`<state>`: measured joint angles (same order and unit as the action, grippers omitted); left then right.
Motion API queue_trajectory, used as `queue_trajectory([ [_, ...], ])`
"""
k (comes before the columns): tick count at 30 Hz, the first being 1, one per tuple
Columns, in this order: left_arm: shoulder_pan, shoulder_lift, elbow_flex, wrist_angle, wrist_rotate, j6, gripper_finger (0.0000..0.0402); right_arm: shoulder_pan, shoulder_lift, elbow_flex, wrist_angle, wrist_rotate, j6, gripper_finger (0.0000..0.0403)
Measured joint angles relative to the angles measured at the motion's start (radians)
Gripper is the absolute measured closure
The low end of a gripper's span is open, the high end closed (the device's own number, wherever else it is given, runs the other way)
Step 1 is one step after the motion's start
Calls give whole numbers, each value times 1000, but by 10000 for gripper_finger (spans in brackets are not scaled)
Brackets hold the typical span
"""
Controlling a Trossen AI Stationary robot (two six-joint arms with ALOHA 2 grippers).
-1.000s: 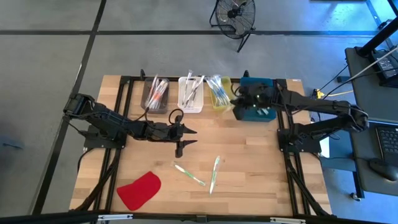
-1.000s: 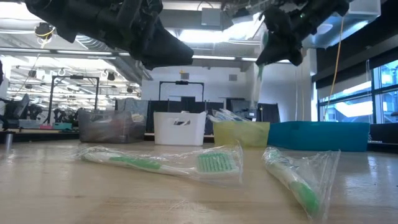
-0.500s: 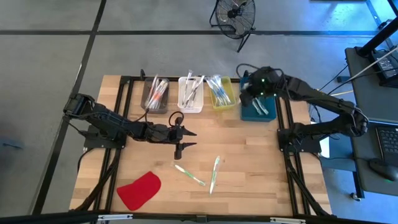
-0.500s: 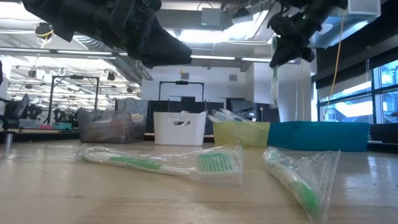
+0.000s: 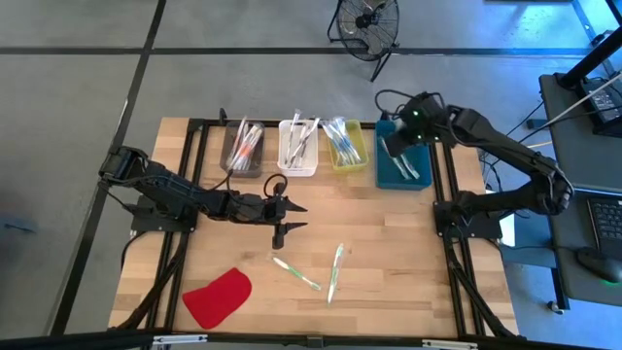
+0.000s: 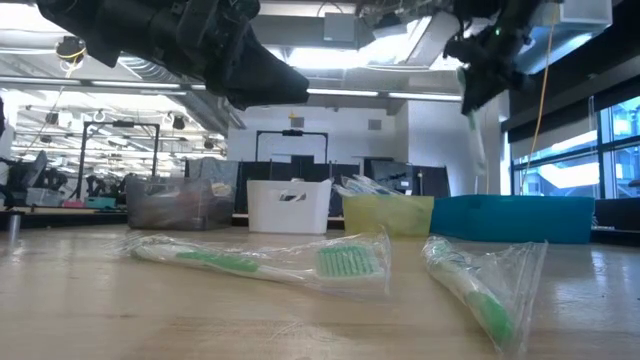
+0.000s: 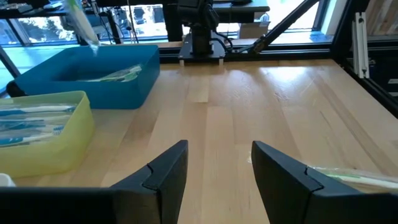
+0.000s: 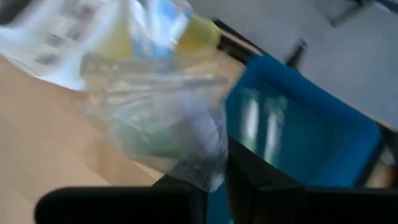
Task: Pick & Place Toothbrushes
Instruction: Put the green toothbrush into the blue bin
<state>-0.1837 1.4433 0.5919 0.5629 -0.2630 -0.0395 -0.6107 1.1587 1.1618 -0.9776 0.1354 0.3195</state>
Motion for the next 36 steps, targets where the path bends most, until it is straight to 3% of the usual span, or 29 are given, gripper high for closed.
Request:
queue_trajectory([
  [7,0,0,0,0,-4,0,229,-36,120,0,-128,41,1,372],
  [17,0,0,0,0,-4,0,229,-71,285,0,-156,40,-13,358],
  [25,0,0,0,-12,-4,0,229,-113,360,0,-157,-2,-7,381],
  [32,0,0,0,-14,-4,0,229,-150,417,0,-164,-5,6,348],
  [36,0,0,0,-14,-4,0,229,-170,454,0,-149,-5,6,365],
])
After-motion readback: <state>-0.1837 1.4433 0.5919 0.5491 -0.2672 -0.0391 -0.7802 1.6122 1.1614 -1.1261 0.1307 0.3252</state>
